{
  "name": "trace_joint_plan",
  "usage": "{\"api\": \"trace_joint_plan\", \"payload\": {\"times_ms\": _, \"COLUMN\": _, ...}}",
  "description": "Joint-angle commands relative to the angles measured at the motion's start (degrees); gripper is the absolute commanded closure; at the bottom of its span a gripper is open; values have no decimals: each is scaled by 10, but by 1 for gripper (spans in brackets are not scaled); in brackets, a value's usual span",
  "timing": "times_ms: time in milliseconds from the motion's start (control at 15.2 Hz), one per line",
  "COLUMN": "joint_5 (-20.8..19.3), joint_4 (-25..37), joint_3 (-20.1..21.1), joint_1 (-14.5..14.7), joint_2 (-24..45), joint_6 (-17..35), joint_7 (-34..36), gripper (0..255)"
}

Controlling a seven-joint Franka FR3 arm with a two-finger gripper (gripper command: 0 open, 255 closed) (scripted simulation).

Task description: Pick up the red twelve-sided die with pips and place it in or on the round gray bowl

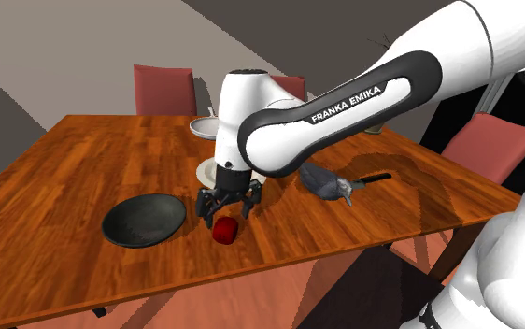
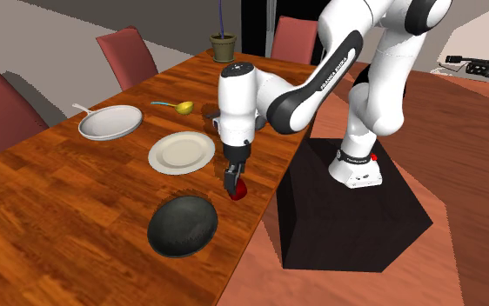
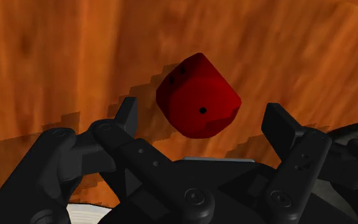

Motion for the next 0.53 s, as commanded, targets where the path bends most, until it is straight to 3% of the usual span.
{"api": "trace_joint_plan", "payload": {"times_ms": 0, "joint_5": -6, "joint_4": -5, "joint_3": 1, "joint_1": 1, "joint_2": 11, "joint_6": 15, "joint_7": 5, "gripper": 0}}
{"api": "trace_joint_plan", "payload": {"times_ms": 462, "joint_5": -13, "joint_4": -12, "joint_3": 1, "joint_1": 2, "joint_2": 24, "joint_6": 35, "joint_7": 10, "gripper": 0}}
